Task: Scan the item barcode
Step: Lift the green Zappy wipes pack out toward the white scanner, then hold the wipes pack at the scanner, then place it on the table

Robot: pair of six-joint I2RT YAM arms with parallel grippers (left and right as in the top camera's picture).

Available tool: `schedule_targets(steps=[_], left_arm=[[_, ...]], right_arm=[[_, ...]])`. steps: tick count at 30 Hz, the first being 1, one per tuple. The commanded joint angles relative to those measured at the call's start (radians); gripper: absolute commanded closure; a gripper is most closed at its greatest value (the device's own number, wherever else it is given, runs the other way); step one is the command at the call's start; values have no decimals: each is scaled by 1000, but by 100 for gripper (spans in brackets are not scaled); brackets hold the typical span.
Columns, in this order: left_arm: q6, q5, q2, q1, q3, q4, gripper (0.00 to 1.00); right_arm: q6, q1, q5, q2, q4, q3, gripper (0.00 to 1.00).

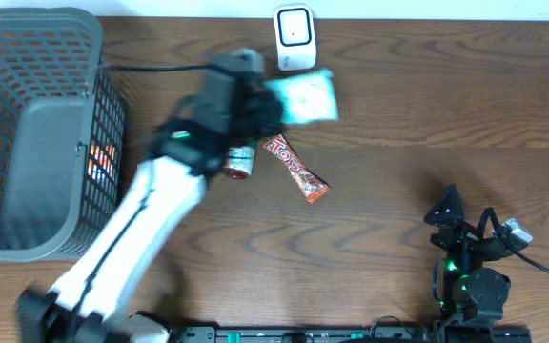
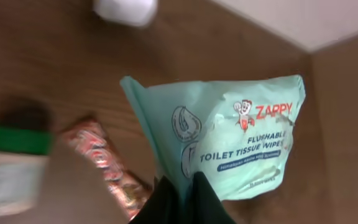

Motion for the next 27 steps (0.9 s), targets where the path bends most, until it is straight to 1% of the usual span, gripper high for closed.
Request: schedule_targets(steps=[1,6,16,20,27], left_arm=[[-29,-39,114,-82,11,71,93],[-50,-39,268,-159,11,196,93],[-61,-39,483,-248,11,288,93],[-60,-39,521,-262,11,290,93],[-60,-39,525,-263,11,284,93]], right_arm=[[5,9,2,0,-3,-1,1],[5,9,2,0,-3,-1,1],[5,9,2,0,-3,-1,1],[5,9,3,0,-3,-1,1],[5,9,2,0,-3,-1,1]])
